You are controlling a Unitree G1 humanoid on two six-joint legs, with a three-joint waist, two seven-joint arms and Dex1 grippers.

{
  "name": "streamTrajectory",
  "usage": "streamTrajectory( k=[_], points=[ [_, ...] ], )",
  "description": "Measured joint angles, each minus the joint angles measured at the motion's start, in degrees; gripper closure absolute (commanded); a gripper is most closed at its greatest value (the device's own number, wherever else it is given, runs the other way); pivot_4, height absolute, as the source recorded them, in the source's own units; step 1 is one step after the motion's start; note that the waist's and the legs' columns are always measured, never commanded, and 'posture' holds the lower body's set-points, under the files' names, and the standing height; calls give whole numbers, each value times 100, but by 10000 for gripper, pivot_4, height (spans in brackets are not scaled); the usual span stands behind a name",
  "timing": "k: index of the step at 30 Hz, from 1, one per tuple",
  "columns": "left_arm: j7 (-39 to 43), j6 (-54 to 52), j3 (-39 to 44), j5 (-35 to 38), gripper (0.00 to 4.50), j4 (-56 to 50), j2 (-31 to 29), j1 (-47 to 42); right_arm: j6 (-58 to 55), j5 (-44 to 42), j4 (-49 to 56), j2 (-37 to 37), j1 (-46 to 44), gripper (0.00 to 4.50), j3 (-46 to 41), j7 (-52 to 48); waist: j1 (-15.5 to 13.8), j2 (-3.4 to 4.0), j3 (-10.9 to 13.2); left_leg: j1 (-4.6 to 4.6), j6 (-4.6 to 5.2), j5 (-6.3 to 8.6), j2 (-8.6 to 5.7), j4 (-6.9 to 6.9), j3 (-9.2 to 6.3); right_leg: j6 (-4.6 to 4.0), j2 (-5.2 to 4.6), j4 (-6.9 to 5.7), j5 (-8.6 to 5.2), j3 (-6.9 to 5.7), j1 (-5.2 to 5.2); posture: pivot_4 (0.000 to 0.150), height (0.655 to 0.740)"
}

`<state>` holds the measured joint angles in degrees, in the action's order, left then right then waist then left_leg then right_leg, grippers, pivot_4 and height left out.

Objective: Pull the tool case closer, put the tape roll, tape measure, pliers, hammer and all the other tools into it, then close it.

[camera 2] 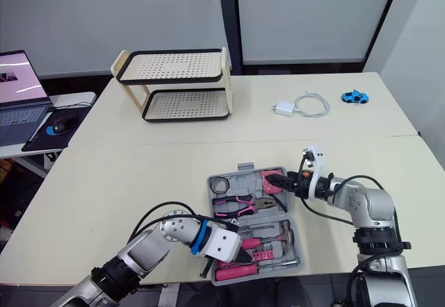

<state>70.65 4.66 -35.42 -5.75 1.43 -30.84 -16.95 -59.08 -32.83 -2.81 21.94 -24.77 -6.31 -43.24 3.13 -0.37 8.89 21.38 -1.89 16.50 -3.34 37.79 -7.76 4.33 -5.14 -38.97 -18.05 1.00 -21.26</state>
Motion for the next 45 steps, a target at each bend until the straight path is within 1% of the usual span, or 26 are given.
streamTrajectory(
  k=[14,19,24,29,34,37,40,43,45],
  points=[
    [-25,186,-10,1,45000,101,9,26,646,17,595,228,229,167,465,-326,-17,0,0,0,0,0,-1,1,-1,0,-1,1,0,-1,1,1500,7400],
    [-115,153,60,82,45000,103,28,58,919,20,1153,672,528,167,638,-581,-54,-1,1,2,0,0,-3,2,-2,0,-2,4,0,-1,2,1500,7400],
    [-104,-358,280,421,45000,-147,-24,271,1209,38,1628,1040,791,167,781,-794,-57,-6,5,6,0,0,0,2,-2,1,-1,4,-1,-2,-3,1500,7400],
    [93,-1081,723,917,45000,-598,-569,493,1511,221,1945,1269,970,167,940,-812,-58,-8,10,13,0,0,0,3,-3,1,-2,3,-1,-2,-10,1500,7400],
    [437,-2025,1308,1743,45000,-1473,-1245,763,1780,290,2229,1472,1198,167,981,-847,-92,-13,18,29,0,0,-2,5,-4,0,-4,6,-1,-3,-20,1500,7400],
    [511,-2352,1594,2026,45000,-1602,-1565,931,1883,291,2456,1621,1346,167,978,-893,-104,-14,25,29,0,0,-1,4,-4,0,-4,7,-1,-4,-20,1500,7400],
    [518,-2461,1832,2109,45000,-1490,-1841,1091,1998,347,2741,1879,1561,167,972,-940,-132,-15,35,30,0,0,-3,5,-3,0,-4,8,-1,-4,-20,1500,7400],
    [557,-2418,2037,2114,45000,-1235,-2131,1272,2170,456,3267,2481,2092,167,837,-1157,-159,-15,40,36,0,0,-4,4,-5,0,-6,13,-1,-8,-20,1500,7400],
    [567,-2370,2184,2104,45000,-995,-2236,1353,2341,522,3738,3038,2655,167,582,-1362,-196,-13,44,41,0,0,-7,6,-5,0,-10,19,-1,-11,-20,1500,7400]
  ],
)
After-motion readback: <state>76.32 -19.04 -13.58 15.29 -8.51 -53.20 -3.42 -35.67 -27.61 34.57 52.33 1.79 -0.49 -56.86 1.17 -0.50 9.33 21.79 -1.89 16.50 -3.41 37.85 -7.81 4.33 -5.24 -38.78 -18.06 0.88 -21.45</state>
